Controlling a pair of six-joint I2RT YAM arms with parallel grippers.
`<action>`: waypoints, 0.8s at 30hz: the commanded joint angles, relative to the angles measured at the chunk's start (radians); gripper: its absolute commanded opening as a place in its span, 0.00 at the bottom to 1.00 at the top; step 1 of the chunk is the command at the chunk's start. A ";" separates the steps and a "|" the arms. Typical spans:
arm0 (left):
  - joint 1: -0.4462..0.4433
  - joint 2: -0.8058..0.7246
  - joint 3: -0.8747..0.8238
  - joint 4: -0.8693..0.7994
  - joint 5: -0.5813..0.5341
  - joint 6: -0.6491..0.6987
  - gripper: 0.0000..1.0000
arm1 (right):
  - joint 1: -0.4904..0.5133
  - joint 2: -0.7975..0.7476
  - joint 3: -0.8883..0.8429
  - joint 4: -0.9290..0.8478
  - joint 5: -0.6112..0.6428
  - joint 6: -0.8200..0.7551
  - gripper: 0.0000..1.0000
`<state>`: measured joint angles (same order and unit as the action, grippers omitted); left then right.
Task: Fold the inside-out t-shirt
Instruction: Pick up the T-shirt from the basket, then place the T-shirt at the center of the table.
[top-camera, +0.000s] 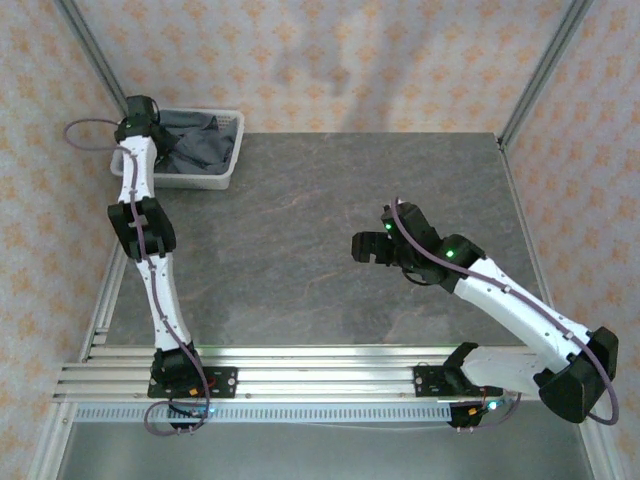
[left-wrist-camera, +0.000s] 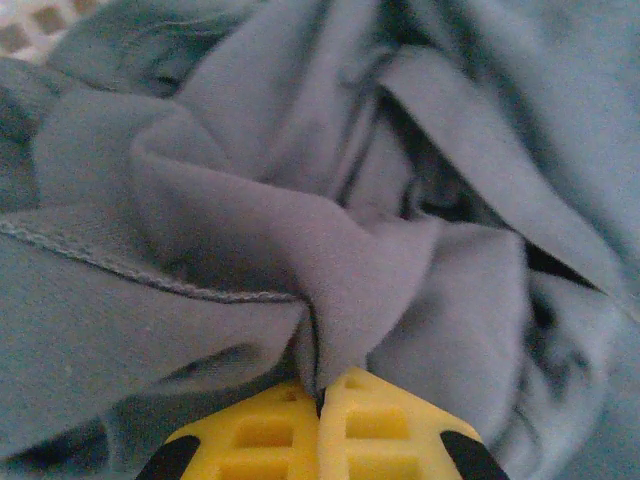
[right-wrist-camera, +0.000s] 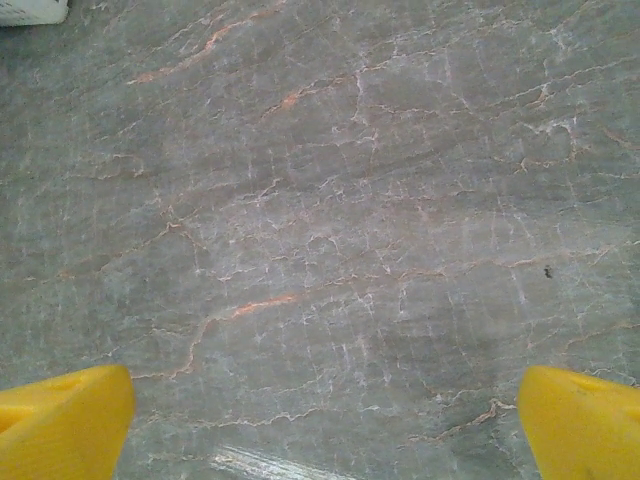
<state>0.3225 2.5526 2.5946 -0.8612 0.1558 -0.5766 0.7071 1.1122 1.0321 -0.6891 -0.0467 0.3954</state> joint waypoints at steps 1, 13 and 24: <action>-0.014 -0.260 0.019 0.019 0.179 0.012 0.00 | 0.005 -0.027 0.029 -0.016 0.055 0.029 0.99; -0.266 -0.857 -0.023 0.093 0.257 0.004 0.00 | 0.005 -0.165 -0.045 0.083 0.075 0.127 0.99; -0.434 -1.180 -0.834 0.308 0.254 -0.009 0.00 | 0.005 -0.325 -0.141 0.067 0.125 0.225 0.99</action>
<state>-0.0731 1.3365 1.9659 -0.6018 0.4202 -0.5789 0.7071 0.8188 0.9077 -0.6128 0.0269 0.5762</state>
